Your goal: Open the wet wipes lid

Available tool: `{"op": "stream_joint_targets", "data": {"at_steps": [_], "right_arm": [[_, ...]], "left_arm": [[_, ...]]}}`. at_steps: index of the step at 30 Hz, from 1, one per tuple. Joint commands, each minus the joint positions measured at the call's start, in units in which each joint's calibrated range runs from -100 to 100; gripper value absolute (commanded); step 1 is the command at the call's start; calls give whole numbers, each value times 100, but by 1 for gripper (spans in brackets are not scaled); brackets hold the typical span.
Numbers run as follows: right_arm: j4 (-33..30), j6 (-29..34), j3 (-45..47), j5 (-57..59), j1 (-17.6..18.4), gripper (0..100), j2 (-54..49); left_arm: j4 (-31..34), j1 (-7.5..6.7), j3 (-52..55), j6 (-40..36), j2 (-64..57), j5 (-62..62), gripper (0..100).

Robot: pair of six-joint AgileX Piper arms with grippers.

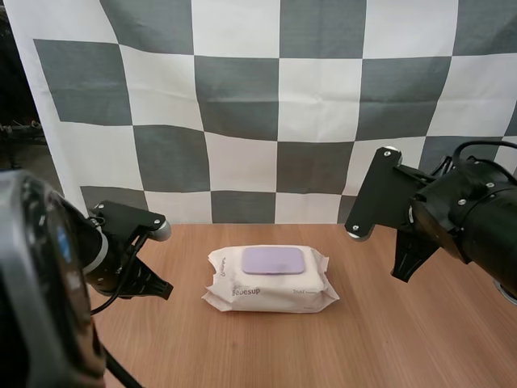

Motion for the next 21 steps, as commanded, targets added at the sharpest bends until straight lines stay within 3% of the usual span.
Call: {"op": "stream_joint_targets", "data": {"at_steps": [1,11,21], "right_arm": [[1,-18,2,-248,0,0,-4],[353,-197,2,-303,0,0,71],[423,-197,2,-207,0,0,366]], "left_arm": [[-3309,112,2,2672,73,2493,0],[-3756,112,2,3018,156,2686,0],[-3474,112,-89,2995,1900,3345,0]]}}
